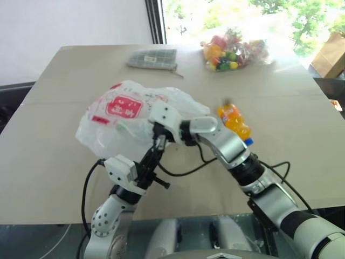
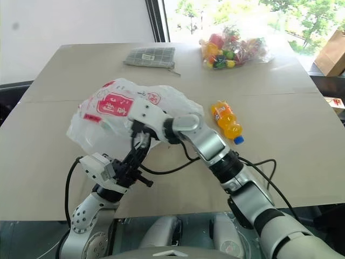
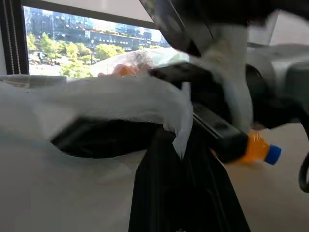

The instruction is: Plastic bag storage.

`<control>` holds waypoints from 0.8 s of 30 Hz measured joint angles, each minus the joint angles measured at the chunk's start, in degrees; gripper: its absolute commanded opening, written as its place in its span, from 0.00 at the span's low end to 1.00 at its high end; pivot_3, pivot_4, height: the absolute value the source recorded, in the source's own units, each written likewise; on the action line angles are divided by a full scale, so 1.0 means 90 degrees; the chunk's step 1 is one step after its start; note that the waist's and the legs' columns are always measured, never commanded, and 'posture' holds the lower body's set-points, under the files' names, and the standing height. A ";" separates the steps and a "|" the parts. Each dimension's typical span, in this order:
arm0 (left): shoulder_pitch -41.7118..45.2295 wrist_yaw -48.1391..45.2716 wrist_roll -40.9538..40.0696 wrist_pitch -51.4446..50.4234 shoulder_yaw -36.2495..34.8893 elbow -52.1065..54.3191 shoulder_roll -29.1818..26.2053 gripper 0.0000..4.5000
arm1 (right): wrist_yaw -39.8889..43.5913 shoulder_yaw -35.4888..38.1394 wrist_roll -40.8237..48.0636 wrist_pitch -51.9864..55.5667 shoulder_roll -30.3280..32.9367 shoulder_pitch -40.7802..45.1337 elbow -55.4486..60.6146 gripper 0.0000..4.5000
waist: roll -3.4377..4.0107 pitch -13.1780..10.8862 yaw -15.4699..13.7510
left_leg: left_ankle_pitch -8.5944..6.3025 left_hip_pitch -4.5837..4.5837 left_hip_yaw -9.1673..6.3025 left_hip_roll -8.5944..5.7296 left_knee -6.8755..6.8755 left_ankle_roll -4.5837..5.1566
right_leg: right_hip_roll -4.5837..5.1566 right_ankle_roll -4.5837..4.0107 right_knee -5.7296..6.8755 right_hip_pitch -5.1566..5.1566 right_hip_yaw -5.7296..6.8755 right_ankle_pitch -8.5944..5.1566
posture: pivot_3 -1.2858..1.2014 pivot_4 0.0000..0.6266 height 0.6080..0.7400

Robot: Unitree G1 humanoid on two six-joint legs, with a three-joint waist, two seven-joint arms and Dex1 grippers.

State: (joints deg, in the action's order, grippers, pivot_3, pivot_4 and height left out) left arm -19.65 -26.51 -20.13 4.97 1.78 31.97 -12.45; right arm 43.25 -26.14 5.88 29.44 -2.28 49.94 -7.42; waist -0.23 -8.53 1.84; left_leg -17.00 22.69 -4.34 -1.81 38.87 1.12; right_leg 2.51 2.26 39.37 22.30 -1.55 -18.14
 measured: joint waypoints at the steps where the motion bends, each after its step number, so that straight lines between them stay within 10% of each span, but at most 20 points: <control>1: 0.0012 0.0003 0.0030 0.0033 -0.0001 0.0000 -0.0007 0.00 | -0.0039 0.0024 0.0010 -0.0033 -0.0084 0.0013 -0.0001 0.41 | -0.0001 0.0001 -0.0018 | 0.0000 0.0000 0.0000 -0.0005 0.0000 0.0000 | 0.0005 0.0000 -0.0001 -0.0001 0.0000 0.0000 | 0.52 0.24 1.00; 5: 0.0028 0.0001 0.0105 0.0037 0.0013 -0.0052 -0.0080 0.00 | -0.0195 0.0254 0.0011 -0.0285 -0.0001 -0.0199 0.0005 0.84 | -0.0004 0.0003 -0.0028 | 0.0000 0.0000 0.0000 -0.0013 0.0001 0.0001 | 0.0011 0.0000 0.0001 -0.0001 -0.0001 0.0000 | 0.52 0.24 1.00; 17: 0.0300 0.0211 -0.0044 0.0007 -0.0140 -0.0135 0.0003 0.00 | 0.0795 0.1386 0.0702 -0.0095 0.2376 -0.1358 0.1150 0.84 | 0.0000 -0.0001 0.0052 | 0.0000 0.0006 0.0003 0.0001 0.0001 0.0003 | -0.0003 0.0000 0.0005 -0.0001 -0.0006 0.0000 | 0.52 0.24 1.00; 24: 0.0350 0.0201 -0.0087 -0.0057 -0.0152 -0.0138 -0.0004 0.00 | -0.0118 0.2384 0.0507 0.0521 0.3331 -0.1787 0.1524 0.84 | -0.0001 0.0000 -0.0016 | 0.0000 0.0006 0.0006 -0.0005 0.0004 0.0003 | 0.0006 0.0000 0.0004 -0.0007 -0.0006 0.0000 | 0.52 0.24 1.00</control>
State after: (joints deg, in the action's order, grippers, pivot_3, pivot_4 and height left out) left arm -16.50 -24.69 -20.91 4.46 0.41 30.73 -12.48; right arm 42.19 -4.68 10.44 34.13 27.70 33.85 6.30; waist -0.24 -8.53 1.70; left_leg -17.00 22.74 -4.29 -1.85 38.91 1.15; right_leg 2.56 2.26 39.41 22.23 -1.60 -18.14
